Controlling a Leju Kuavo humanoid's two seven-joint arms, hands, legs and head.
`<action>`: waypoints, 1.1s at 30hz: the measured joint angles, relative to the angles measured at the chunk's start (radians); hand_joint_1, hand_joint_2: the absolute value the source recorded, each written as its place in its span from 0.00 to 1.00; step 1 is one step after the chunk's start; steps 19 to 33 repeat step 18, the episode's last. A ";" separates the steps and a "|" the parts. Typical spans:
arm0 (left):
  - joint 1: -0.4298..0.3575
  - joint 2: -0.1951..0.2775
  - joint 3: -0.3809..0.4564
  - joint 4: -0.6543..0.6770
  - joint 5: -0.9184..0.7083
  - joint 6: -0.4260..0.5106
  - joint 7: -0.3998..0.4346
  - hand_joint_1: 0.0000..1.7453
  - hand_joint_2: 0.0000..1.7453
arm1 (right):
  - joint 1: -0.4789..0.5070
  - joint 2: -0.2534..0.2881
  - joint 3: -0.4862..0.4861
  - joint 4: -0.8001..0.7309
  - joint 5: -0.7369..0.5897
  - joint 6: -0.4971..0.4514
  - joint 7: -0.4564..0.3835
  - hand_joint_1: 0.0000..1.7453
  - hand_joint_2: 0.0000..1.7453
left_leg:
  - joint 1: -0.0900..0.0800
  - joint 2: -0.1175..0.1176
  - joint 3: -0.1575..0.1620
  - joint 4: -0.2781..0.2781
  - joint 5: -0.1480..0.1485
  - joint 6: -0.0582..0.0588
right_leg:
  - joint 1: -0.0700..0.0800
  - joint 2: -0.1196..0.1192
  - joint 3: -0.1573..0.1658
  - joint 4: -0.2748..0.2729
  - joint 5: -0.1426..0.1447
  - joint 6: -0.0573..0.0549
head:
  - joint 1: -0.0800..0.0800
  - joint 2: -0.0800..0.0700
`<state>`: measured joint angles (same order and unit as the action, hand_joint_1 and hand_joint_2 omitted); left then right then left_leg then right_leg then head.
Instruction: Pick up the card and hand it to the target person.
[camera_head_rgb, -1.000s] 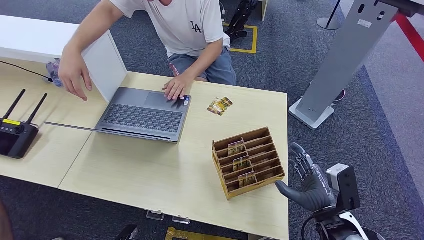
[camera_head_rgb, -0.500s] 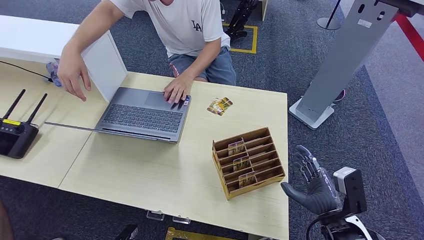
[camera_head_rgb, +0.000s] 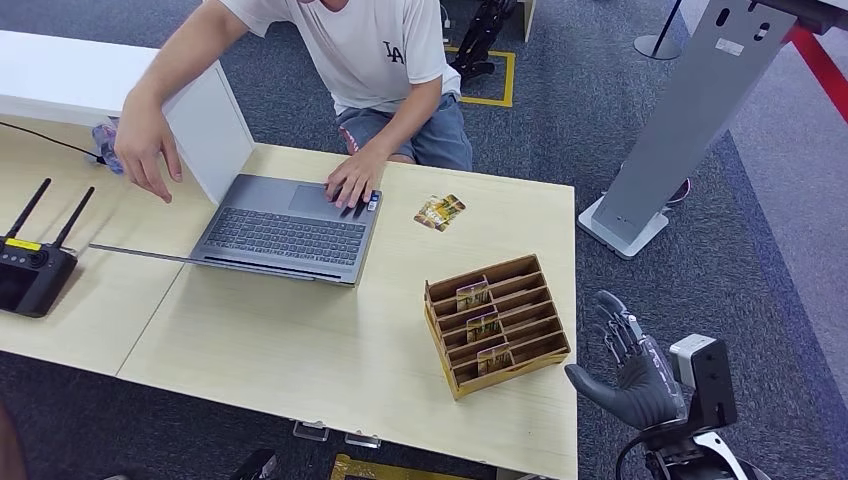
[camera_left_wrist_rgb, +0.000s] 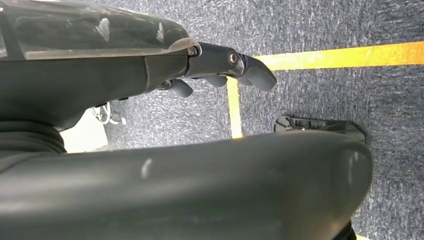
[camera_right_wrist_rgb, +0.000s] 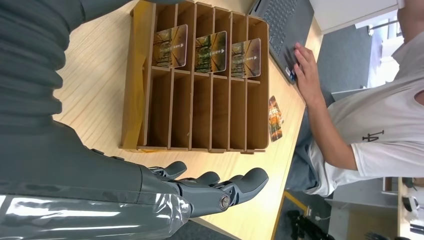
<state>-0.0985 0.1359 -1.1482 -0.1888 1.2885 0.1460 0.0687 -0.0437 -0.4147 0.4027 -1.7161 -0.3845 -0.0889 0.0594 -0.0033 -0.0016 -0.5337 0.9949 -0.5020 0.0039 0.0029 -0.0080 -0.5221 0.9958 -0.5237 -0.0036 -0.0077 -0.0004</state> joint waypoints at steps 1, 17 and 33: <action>0.000 0.000 0.000 0.000 0.000 0.000 0.000 0.00 0.00 | 0.001 0.000 0.000 0.000 0.001 0.000 0.001 0.00 1.00 | 0.000 0.000 0.000 0.000 0.000 0.000 | 0.000 0.000 0.000 0.000 0.000 0.000 | 0.000 0.000; 0.000 0.000 0.000 0.000 0.000 0.000 0.000 0.00 0.00 | 0.005 0.000 0.000 0.000 0.005 0.000 0.008 0.00 1.00 | 0.000 0.000 0.000 0.000 0.000 0.000 | 0.000 0.000 0.000 0.000 0.000 0.000 | 0.000 0.000; 0.000 0.000 0.000 0.000 0.000 0.000 0.000 0.00 0.00 | 0.005 0.000 0.000 0.000 0.005 0.000 0.008 0.00 1.00 | 0.000 0.000 0.000 0.000 0.000 0.000 | 0.000 0.000 0.000 0.000 0.000 0.000 | 0.000 0.000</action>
